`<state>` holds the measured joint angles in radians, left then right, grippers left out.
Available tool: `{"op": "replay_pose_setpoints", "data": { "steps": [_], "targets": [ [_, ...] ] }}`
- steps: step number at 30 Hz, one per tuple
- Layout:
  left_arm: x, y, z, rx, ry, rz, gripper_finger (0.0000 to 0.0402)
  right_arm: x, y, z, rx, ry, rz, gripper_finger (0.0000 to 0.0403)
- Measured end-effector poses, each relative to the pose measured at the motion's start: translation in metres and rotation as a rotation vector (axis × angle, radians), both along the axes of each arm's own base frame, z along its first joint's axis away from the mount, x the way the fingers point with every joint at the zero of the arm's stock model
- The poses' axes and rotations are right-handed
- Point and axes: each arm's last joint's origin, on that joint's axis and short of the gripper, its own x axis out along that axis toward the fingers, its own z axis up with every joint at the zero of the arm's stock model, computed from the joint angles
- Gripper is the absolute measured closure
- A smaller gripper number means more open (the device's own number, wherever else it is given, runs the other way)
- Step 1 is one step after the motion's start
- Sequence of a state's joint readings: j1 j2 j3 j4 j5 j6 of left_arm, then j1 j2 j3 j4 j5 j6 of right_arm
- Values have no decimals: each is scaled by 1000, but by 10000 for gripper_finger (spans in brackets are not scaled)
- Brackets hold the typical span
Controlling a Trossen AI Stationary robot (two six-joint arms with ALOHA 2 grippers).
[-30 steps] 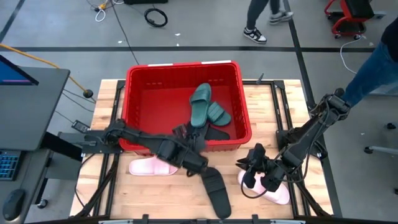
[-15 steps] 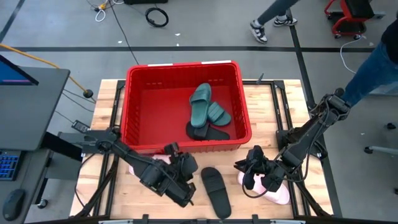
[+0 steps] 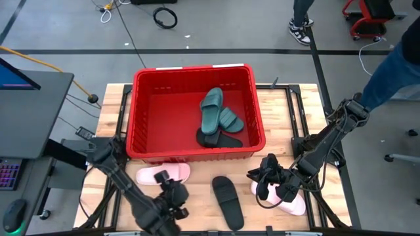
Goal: Pick and place slides into bin
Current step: Put the left pink slide into the red bin
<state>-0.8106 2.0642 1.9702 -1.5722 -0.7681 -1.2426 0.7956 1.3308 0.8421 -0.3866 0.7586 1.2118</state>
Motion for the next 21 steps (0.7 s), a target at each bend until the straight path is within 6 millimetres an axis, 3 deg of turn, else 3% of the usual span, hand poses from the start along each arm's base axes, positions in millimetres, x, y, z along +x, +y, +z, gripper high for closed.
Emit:
{"op": "replay_pose_setpoints", "data": {
  "steps": [12, 21],
  "targets": [
    [-86, -6, -41, -78, -153, 198, 246, 0, 0, 0, -9, 1, 5, 323],
    [-118, -14, -68, -90, -179, 210, 237, 0, -1, 1, -75, -13, 5, 323]
  ]
}}
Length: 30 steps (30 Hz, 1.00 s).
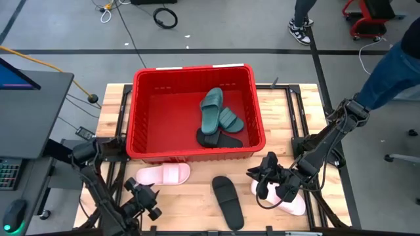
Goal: Pick and place slides into bin
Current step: Put the left pink slide into the red bin
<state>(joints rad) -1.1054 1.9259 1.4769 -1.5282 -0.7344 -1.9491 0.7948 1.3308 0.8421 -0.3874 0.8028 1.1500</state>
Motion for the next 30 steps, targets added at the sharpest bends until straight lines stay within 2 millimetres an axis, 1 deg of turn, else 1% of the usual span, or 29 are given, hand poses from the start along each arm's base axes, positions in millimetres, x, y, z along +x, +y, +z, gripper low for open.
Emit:
{"op": "replay_pose_setpoints", "data": {
  "steps": [5, 9, 12, 14, 19, 22, 27, 30],
  "targets": [
    [-1, -5, -3, -98, 19, 54, 240, 0, 0, 0, -27, 0, 8, 323],
    [6, -9, -6, -199, 7, 102, 238, 0, 0, 0, -28, 0, 8, 323],
    [11, -7, -8, -198, 5, 107, 231, 0, 0, 0, -28, 0, 8, 323],
    [12, -4, -14, -181, 12, 121, 222, 0, 0, 0, -28, 0, 8, 323],
    [11, 7, -42, -175, 20, 153, 191, 0, 0, 0, -21, -1, 4, 323],
    [10, 15, -54, -156, 28, 165, 170, 0, 0, 0, -20, -2, 4, 323],
    [14, 25, -65, -152, 27, 201, 140, 0, 0, 0, -21, -1, 4, 323],
    [19, 28, -69, -153, 24, 190, 128, 0, 0, 0, -21, -1, 5, 323]
  ]
}}
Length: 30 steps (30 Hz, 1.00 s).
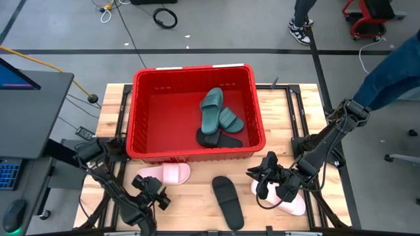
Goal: Pick and place slides into bin
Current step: Put the left pink slide into the red bin
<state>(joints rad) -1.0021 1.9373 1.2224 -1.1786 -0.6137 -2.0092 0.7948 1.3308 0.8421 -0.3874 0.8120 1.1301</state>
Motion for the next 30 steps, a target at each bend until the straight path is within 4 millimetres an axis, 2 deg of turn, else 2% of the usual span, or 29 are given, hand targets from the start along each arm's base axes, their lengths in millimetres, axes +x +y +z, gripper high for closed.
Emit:
{"op": "replay_pose_setpoints", "data": {
  "steps": [12, 16, 20, 24, 28, 30],
  "targets": [
    [26, 10, -15, -34, 7, -113, 125, 0, 0, 0, -5, 2, 4, 323],
    [35, 16, -15, -21, 29, -126, 142, 0, 0, 0, -6, 2, 4, 323],
    [43, 20, -15, -17, 43, -153, 191, 0, 0, 0, -5, 2, 4, 323],
    [50, 20, -14, -34, 28, -166, 271, 0, 0, 0, -5, 2, 4, 323],
    [57, 10, -5, -81, -19, -178, 370, 0, 0, 0, -5, 2, 4, 323],
    [60, 2, 3, -105, -40, -210, 386, 0, 0, 0, -6, 1, 4, 323]
  ]
}}
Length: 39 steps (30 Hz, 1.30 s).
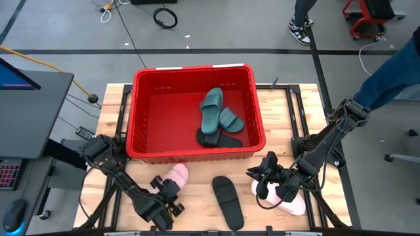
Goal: Pick and place slides into bin
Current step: Put the left pink slide into the red bin
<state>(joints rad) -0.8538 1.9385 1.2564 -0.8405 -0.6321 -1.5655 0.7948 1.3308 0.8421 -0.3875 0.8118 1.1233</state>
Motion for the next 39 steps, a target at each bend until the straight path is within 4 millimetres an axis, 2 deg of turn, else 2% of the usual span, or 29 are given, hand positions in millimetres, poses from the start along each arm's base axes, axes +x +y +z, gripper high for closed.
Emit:
{"op": "replay_pose_setpoints", "data": {
  "steps": [5, 10, 14, 18, 23, 26, 28, 33, 39],
  "targets": [
    [11, -31, 41, -4, -96, -165, 387, 0, 0, 0, 0, 0, 0, 323],
    [22, -52, 104, 140, -226, -335, 389, 0, -1, 0, -13, -12, -15, 323],
    [31, -48, 155, 299, -264, -412, 385, 0, -1, 1, -20, -19, -23, 323],
    [40, -29, 206, 401, -269, -415, 390, 0, -1, 1, -20, -19, -23, 323],
    [58, 20, 263, 499, -249, -386, 385, 0, -1, 1, -20, -20, -23, 323],
    [73, 58, 285, 512, -223, -338, 388, 0, -1, 0, -20, -20, -24, 323],
    [86, 87, 290, 493, -187, -328, 390, 0, -1, 1, -20, -20, -24, 323],
    [124, 165, 276, 356, -65, -387, 390, 0, -1, 1, -32, -27, -34, 323],
    [164, 256, 228, 218, -35, -397, 390, 0, -2, 1, -49, -36, -48, 323]
  ]
}}
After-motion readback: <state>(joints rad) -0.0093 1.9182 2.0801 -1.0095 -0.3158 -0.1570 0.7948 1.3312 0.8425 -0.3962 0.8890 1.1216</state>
